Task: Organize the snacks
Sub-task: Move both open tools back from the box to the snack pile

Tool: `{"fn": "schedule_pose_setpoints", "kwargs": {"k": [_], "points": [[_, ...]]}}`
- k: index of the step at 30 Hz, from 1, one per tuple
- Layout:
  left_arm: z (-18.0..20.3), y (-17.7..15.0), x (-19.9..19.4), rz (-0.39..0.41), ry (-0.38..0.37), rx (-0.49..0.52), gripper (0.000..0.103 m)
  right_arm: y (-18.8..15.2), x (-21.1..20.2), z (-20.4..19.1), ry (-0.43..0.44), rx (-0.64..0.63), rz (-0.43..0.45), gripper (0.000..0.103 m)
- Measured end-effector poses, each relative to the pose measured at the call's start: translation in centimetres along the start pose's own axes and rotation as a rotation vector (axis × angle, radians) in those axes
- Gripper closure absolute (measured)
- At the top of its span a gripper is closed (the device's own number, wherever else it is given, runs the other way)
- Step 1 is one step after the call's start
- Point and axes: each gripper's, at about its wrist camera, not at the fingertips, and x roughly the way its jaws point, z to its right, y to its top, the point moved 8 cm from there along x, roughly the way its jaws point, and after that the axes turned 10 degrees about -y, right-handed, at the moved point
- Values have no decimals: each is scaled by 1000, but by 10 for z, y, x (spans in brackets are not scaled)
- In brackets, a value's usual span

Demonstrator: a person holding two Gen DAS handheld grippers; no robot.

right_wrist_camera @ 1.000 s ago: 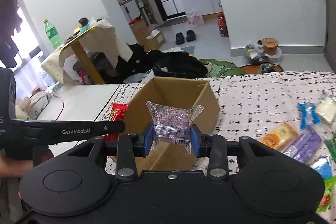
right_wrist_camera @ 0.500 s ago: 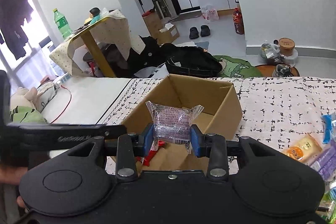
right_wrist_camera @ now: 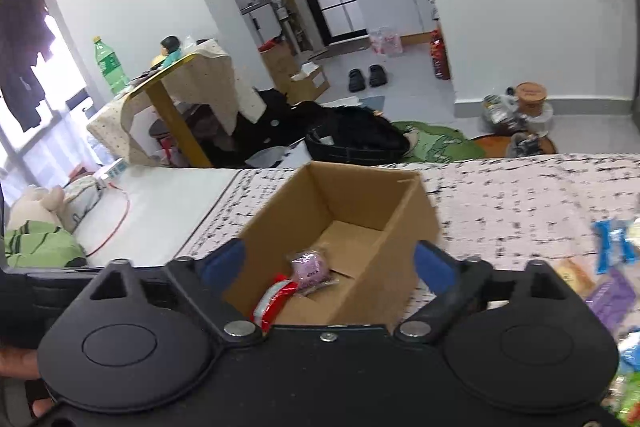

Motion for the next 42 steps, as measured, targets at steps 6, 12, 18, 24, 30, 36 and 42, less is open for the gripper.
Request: {"fn": "schedule_pose_setpoints", "kwargs": {"k": [6, 12, 18, 24, 30, 36, 42], "points": [[11, -6, -2, -2, -12, -29, 30, 0, -20, 23, -42, 39, 22, 0], [24, -12, -5, 18, 4, -10, 15, -9, -31, 47, -101, 62, 20, 0], [34, -15, -8, 32, -14, -5, 5, -22, -44, 62, -140, 53, 16, 0], [47, -21, -9, 27, -39, 10, 0, -35, -54, 79, -153, 60, 0, 0], [61, -29, -3, 13, -64, 38, 0, -44, -64, 97, -160, 88, 3, 0], [77, -37, 3, -10, -105, 52, 0, -52, -74, 112, -184, 95, 4, 0], [96, -41, 5, -17, -145, 83, 0, -64, -84, 130, -208, 122, -8, 0]]}}
